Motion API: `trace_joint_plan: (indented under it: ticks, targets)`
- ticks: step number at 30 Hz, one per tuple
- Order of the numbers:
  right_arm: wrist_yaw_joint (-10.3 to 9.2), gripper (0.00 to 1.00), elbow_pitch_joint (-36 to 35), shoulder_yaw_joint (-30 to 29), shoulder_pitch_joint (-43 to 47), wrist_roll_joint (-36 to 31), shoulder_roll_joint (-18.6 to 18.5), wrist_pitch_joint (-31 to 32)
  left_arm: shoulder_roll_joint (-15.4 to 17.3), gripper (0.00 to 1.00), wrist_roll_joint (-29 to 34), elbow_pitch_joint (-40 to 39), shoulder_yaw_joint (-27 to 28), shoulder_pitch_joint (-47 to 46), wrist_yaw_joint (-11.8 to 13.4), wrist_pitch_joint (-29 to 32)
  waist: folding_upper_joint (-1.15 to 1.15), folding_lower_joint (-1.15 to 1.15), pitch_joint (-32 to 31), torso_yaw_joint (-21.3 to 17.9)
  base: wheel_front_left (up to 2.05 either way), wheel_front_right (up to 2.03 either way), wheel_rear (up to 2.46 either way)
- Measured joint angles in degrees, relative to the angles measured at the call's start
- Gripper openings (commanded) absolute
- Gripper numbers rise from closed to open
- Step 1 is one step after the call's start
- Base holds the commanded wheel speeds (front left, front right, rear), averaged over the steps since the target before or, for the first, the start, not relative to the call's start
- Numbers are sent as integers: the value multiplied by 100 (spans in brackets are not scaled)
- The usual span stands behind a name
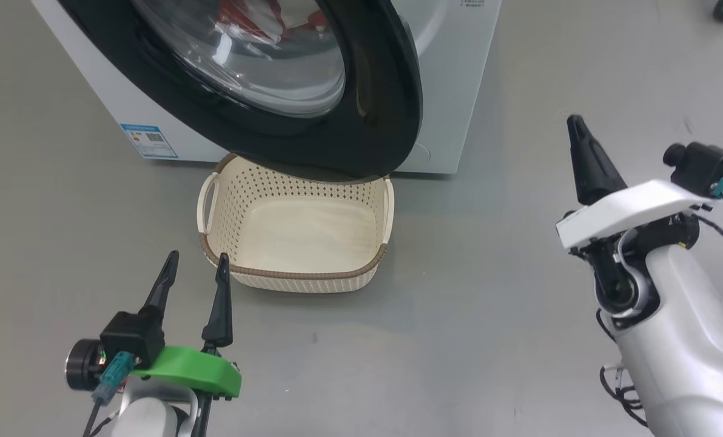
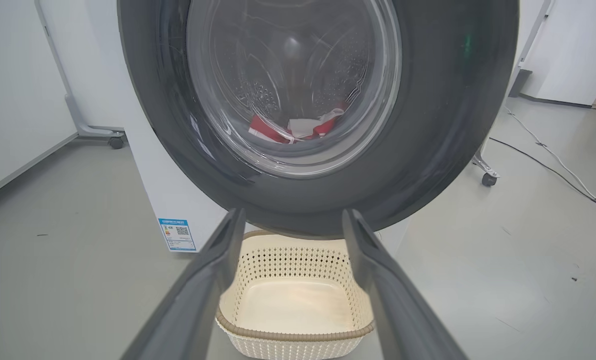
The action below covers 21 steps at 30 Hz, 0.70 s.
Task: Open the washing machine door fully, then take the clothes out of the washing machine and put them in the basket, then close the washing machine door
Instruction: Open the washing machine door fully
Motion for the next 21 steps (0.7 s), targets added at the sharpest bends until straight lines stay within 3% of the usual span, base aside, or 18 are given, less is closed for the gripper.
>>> trace_joint_plan:
  ticks: [8, 21]
  targets:
    - [-26, 0, 123, -500, -865, 981, 91, 802, -2, 100, -148, -49, -201, -315, -40, -1, 0, 0, 367, 218, 0, 0, 0]
    - [-475, 0, 537, -1032, -2114, 2057, 136, 1892, -4, 100, -308, -64, -371, -624, -40, -1, 0, 0, 806, 663, 0, 0, 0]
